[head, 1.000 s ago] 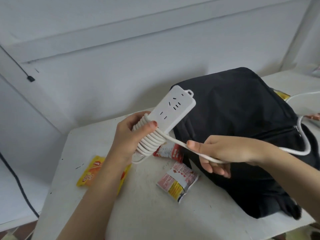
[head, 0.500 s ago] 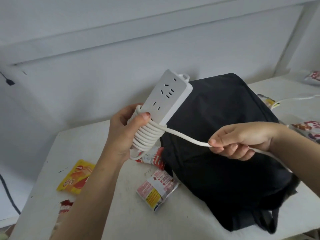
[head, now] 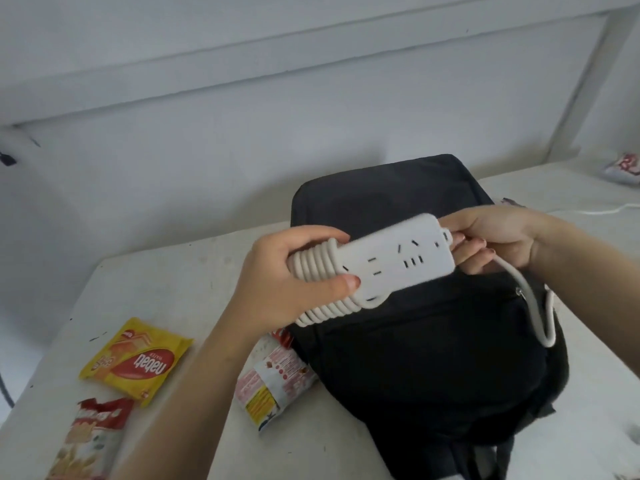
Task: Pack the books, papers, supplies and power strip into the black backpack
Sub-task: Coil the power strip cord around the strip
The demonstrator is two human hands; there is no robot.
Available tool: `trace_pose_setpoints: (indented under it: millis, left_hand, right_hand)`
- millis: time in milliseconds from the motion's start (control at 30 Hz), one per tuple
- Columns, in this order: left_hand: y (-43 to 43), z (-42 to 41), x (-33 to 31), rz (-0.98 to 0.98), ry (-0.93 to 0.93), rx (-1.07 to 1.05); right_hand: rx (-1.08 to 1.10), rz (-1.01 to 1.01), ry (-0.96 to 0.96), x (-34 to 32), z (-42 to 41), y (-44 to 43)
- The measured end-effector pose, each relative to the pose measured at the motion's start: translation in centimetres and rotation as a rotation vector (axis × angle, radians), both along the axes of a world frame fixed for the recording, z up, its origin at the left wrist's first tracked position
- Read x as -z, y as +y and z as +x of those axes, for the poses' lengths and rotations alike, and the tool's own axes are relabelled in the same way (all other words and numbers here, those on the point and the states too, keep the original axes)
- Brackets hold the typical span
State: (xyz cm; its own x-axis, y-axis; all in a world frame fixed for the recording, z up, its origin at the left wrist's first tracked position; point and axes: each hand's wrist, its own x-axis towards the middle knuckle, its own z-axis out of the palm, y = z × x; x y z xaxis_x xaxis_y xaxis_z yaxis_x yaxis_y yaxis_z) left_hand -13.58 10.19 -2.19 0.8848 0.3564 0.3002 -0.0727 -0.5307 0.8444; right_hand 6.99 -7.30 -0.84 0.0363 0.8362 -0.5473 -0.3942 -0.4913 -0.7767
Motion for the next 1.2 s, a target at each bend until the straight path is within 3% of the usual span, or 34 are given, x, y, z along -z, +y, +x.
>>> trace_pose_setpoints:
  millis: [100,167,367,567,800,900,1067,1200]
  left_hand:
    - [-1.4,0.8,0.2,0.121,0.082,0.042]
    - [-2.2,1.3,0.3,0.169,0.143,0.050]
    - [-3.3,3.0,0.9,0.314,0.311,0.045]
    - [-4.0,4.2,0.7,0.389,0.273,0.028]
    - [-3.5,4.7,0.3,0.308,0.213,-0.073]
    - [-3.0,5.0,0.5,0.181,0.184,-0.075]
    - [-2.6,5.0,0.5,-0.089,0.092,-0.097]
    - [-2.9,5.2,0.4,-0.190,0.044,-0.099]
  right_hand:
    - [-0.107,0.042,0.215,-0.4,1.9,-0.1]
    - [-0.165,0.031,0.214,-0.9,2.8,-0.3]
    - [-0.240,0.039,0.041,-3.0,3.3,-0.2]
    - [-0.248,0.147,-0.316,-4.7,-0.2,-0.2]
    - [-0.145,0.241,-0.536,-4.5,-2.3,-2.3]
    - [-0.126,0.264,-0.512,-4.0,-2.8,-3.2]
    - [-0.140,0.183,-0.629,-2.0,-3.0,-4.3]
    - [-0.153,0.118,-0.665,-0.2,-3.5,-4.4]
